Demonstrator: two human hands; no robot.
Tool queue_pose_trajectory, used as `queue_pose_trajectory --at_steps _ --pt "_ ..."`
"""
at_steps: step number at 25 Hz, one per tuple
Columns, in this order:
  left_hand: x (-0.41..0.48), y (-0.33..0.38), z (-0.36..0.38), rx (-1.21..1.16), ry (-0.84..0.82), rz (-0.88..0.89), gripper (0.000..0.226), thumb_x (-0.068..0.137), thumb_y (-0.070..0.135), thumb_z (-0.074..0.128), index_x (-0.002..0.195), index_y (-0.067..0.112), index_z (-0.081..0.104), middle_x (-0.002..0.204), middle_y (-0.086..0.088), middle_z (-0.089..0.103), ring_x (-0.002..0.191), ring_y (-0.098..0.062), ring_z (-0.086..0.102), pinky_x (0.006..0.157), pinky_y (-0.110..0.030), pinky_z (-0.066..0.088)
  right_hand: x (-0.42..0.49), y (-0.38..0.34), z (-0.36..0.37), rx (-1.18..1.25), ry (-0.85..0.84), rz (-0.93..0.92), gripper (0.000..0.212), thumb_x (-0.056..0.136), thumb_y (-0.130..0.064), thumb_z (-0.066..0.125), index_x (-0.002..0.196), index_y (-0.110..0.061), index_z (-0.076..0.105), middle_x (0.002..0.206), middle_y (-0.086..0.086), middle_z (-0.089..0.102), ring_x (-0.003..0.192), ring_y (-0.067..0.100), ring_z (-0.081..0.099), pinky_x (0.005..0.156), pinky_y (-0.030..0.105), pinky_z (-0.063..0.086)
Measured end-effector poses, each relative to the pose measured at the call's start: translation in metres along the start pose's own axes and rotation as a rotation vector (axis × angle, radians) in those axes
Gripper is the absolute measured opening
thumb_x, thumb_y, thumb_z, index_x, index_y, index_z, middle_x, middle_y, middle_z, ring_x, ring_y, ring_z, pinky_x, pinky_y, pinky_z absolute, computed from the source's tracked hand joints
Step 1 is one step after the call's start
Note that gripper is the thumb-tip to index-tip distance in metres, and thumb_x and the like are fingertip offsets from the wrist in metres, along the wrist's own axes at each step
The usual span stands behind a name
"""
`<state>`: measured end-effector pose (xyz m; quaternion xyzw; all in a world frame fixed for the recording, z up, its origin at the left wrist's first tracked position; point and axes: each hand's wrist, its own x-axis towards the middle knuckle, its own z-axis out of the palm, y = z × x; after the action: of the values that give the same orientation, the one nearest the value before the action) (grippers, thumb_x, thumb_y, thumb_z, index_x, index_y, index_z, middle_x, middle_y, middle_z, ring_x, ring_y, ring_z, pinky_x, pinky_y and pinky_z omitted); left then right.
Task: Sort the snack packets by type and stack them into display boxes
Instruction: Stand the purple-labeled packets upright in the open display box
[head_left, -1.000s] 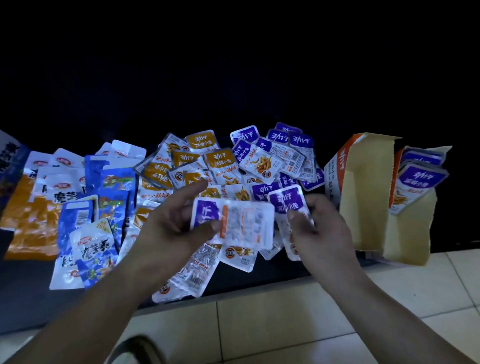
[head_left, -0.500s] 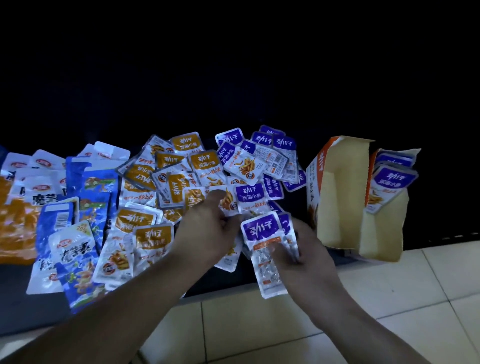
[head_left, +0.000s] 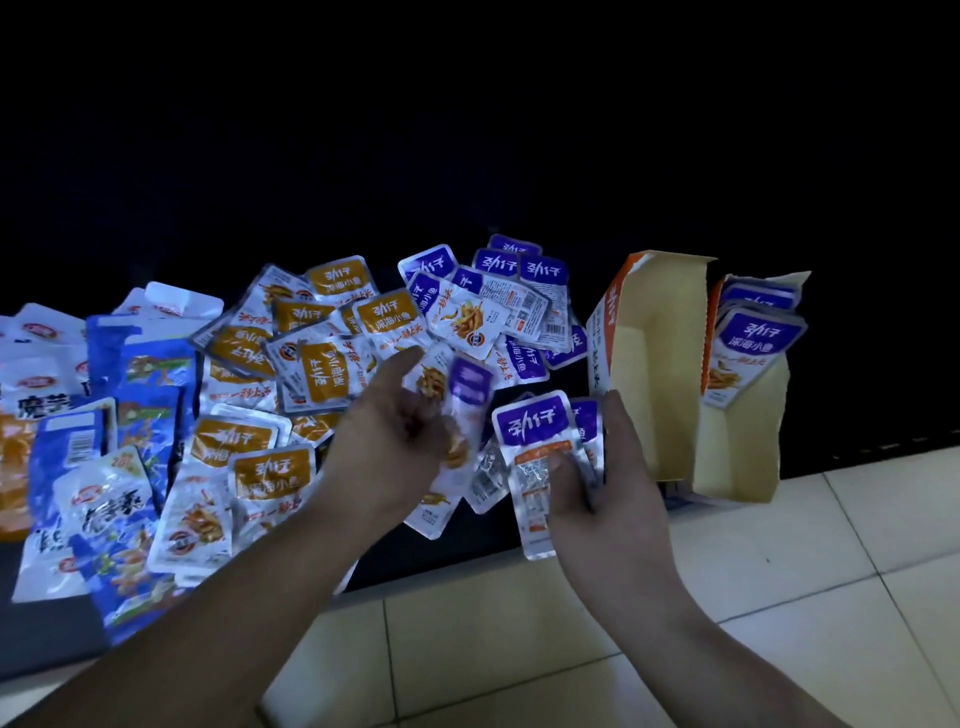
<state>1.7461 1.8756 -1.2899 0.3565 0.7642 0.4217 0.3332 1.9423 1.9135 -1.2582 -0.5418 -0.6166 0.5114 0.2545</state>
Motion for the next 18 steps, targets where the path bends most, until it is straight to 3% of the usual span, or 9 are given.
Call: queue_pose_trajectory --at_steps 4,5,7,9,10,12,14,16,18 --pt "-0.035 0.010 -0.025 -0.316 0.119 -0.087 0.049 0.098 0.010 0.066 0.142 0.030 0.054 0.089 -0.003 0.065 0.082 -0.010 0.069 0.070 -0.020 0.057 0.008 -0.002 0.009 0.103 -0.006 0.035 0.071 0.103 -0.011 0.056 0.159 -0.037 0.021 0.088 -0.056 0.054 0.084 -0.020 0.061 0.063 0.001 0.046" --pt "-0.042 0.012 -0.021 -0.363 0.099 -0.105 0.044 0.099 0.008 0.065 0.136 0.031 0.059 0.094 -0.009 0.068 0.086 -0.011 0.070 0.072 -0.022 0.059 0.009 -0.003 0.013 0.142 0.002 0.053 0.071 0.103 -0.012 0.057 0.160 -0.036 0.022 0.088 -0.056 0.055 0.085 -0.022 0.060 0.064 -0.001 0.045" --pt "-0.049 0.011 -0.007 -0.375 0.016 -0.114 0.036 0.100 0.008 0.064 0.123 0.036 0.067 0.099 -0.010 0.074 0.092 -0.018 0.073 0.077 -0.036 0.062 0.009 -0.005 0.024 0.183 0.008 0.031 0.065 0.103 -0.016 0.057 0.157 -0.038 0.030 0.103 -0.055 0.055 0.105 -0.024 0.056 0.076 -0.003 0.043" --pt "-0.051 0.008 0.006 -0.367 -0.034 -0.125 0.032 0.101 0.016 0.064 0.121 0.041 0.069 0.103 -0.009 0.075 0.094 -0.028 0.073 0.079 -0.053 0.062 0.005 -0.008 0.035 0.185 0.002 -0.016 0.054 0.105 -0.015 0.053 0.147 -0.045 0.038 0.107 -0.055 0.056 0.108 -0.026 0.054 0.081 -0.002 0.042" --pt "-0.050 0.006 0.009 -0.366 -0.034 -0.133 0.032 0.101 0.020 0.065 0.120 0.045 0.068 0.104 -0.010 0.074 0.093 -0.031 0.072 0.077 -0.056 0.061 0.002 -0.010 0.038 0.187 0.000 -0.025 0.050 0.106 -0.014 0.050 0.141 -0.048 0.038 0.104 -0.057 0.055 0.104 -0.028 0.053 0.080 -0.003 0.041" --pt "-0.049 0.002 0.012 -0.340 -0.026 -0.130 0.034 0.100 0.023 0.066 0.116 0.053 0.065 0.098 -0.010 0.073 0.086 -0.026 0.071 0.074 -0.047 0.059 -0.001 -0.012 0.039 0.196 -0.004 -0.037 0.047 0.106 -0.016 0.048 0.134 -0.051 0.035 0.101 -0.059 0.054 0.102 -0.031 0.052 0.079 -0.004 0.040" --pt "-0.051 0.005 0.009 -0.352 -0.042 -0.106 0.034 0.101 0.018 0.063 0.121 0.046 0.066 0.097 -0.010 0.073 0.085 -0.022 0.071 0.072 -0.046 0.057 -0.003 -0.008 0.039 0.209 0.001 -0.047 0.047 0.105 -0.017 0.050 0.137 -0.051 0.039 0.106 -0.053 0.058 0.105 -0.027 0.054 0.082 -0.002 0.042" --pt "-0.051 0.006 0.004 -0.429 -0.052 -0.141 0.030 0.104 0.011 0.059 0.124 0.031 0.067 0.102 0.000 0.077 0.098 -0.018 0.073 0.076 -0.046 0.059 -0.002 -0.004 0.036 0.248 0.008 -0.015 0.049 0.104 -0.014 0.053 0.139 -0.047 0.045 0.113 -0.042 0.065 0.111 -0.019 0.059 0.089 0.006 0.047" --pt "-0.047 0.003 -0.002 -0.490 -0.031 -0.216 0.023 0.103 0.007 0.058 0.116 0.020 0.071 0.105 -0.001 0.079 0.102 -0.026 0.075 0.083 -0.050 0.060 -0.001 -0.004 0.033 0.236 -0.031 -0.007 0.055 0.102 -0.002 0.055 0.132 -0.048 0.050 0.116 -0.033 0.069 0.111 -0.011 0.063 0.090 0.011 0.051"
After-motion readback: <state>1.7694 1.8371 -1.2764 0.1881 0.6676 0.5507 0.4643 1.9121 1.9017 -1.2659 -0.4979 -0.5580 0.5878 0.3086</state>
